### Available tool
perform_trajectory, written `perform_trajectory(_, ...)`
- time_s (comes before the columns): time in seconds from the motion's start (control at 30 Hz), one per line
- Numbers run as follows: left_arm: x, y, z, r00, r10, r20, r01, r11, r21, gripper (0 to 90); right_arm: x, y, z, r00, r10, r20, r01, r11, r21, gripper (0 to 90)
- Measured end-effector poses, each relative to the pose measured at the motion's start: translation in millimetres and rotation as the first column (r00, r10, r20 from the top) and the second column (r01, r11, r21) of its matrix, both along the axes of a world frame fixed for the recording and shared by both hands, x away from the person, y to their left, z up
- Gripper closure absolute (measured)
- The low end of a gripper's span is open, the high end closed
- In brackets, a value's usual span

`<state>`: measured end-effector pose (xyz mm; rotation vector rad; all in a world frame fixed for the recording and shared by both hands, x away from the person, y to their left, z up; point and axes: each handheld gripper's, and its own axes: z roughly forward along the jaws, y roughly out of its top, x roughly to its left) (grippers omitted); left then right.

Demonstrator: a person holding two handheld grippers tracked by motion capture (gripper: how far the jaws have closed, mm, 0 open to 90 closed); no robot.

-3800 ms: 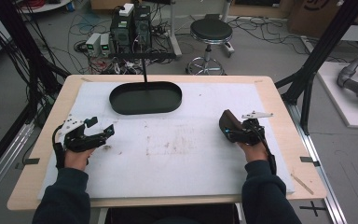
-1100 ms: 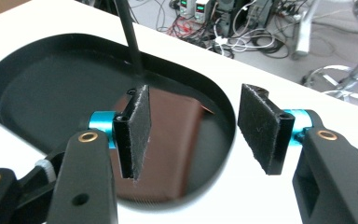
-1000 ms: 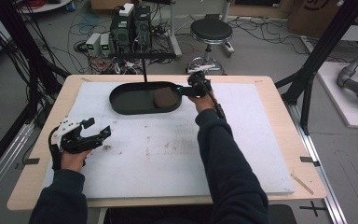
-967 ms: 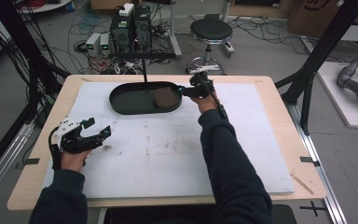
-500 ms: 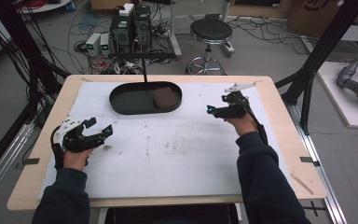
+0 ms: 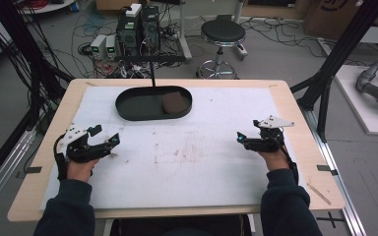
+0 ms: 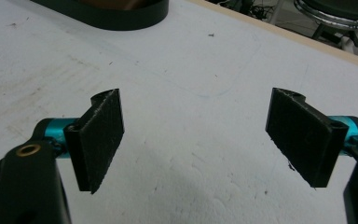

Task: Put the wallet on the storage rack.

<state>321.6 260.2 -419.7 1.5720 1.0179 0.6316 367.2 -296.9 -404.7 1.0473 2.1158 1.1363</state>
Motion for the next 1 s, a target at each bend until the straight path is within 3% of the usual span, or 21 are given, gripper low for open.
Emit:
perform_trajectory(0.17, -1.9, 0.2, 0.0, 1.0000, 0.000, 0.005, 0.000, 1.0000, 0.004, 18.5, -2.8, 0.1, 1.4, 0.9998, -0.009, 0.018, 0.009, 0.9999, -0.007, 19.5)
perform_trajectory(0.4, -1.3, 1.1, -2.3, 1.0000, 0.000, -0.006, 0.000, 1.0000, 0.009, 18.5, -0.1, -2.6, -0.1, 0.9998, -0.021, 0.002, 0.021, 0.9998, -0.003, 19.5)
perform_trajectory(0.7, -1.2, -2.5, -3.8, 0.9999, -0.014, -0.006, 0.014, 0.9995, 0.028, 18.5, -1.2, -5.0, 1.2, 0.9990, -0.044, 0.010, 0.044, 0.9990, 0.009, 19.6)
perform_trajectory(1.0, 3.1, -3.5, -4.8, 0.9999, -0.015, -0.007, 0.015, 0.9996, 0.022, 18.5, -1.0, -11.2, 1.6, 0.9980, -0.060, 0.021, 0.060, 0.9982, 0.004, 19.5)
